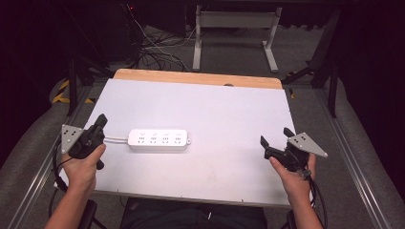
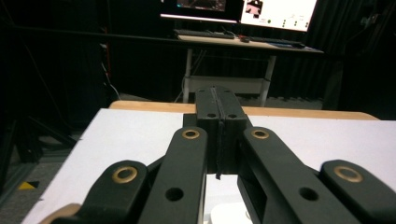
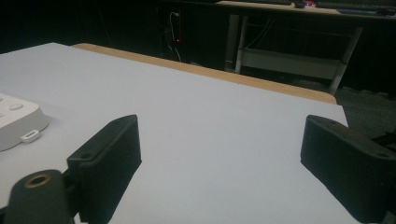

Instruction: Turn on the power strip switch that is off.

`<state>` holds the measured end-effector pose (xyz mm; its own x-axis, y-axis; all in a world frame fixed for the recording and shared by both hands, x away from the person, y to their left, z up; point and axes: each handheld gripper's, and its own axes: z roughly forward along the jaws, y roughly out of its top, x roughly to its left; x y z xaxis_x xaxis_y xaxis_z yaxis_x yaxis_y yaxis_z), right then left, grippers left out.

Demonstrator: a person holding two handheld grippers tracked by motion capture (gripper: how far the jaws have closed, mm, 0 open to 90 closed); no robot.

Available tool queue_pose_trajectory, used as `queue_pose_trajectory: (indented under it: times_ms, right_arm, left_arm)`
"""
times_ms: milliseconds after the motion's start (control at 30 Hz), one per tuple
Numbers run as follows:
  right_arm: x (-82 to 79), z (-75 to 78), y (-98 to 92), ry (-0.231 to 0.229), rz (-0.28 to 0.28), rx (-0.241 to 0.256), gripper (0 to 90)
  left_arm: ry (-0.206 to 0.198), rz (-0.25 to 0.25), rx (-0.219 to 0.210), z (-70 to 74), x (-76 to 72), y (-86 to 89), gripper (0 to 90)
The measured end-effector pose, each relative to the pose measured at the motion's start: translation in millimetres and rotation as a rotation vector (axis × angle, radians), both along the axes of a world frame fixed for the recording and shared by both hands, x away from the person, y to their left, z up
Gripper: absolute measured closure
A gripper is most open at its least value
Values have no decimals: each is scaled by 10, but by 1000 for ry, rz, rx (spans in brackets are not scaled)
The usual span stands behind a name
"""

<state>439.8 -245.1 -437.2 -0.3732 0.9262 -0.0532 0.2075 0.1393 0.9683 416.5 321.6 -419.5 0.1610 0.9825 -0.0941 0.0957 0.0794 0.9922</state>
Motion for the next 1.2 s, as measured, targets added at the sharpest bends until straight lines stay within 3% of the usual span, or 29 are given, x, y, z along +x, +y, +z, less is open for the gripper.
queue_pose_trajectory:
  times_ms: [167,367,400,433,533,667,767,1200]
  right_arm:
    - [-2,7,25,-2,5,-8,126]
    - [3,1,4,1,2,-3,126]
    - [4,0,2,2,4,0,126]
    - [0,1,2,3,3,2,126]
    - [-1,3,5,1,5,1,126]
    - [-1,2,12,3,9,-1,127]
    - [-1,2,12,3,9,0,127]
    - [-7,3,14,2,8,2,126]
  left_arm:
    - [3,-1,23,0,2,3,900]
    - [0,-15,29,-2,15,5,768]
    - [4,-19,29,-3,21,13,703]
    - [11,-22,25,-3,27,22,531]
    - [38,-38,-2,-9,48,53,412]
    - [60,12,-23,-13,68,82,169]
    - [68,16,-31,-12,74,100,161]
    - [64,11,5,-3,100,90,83]
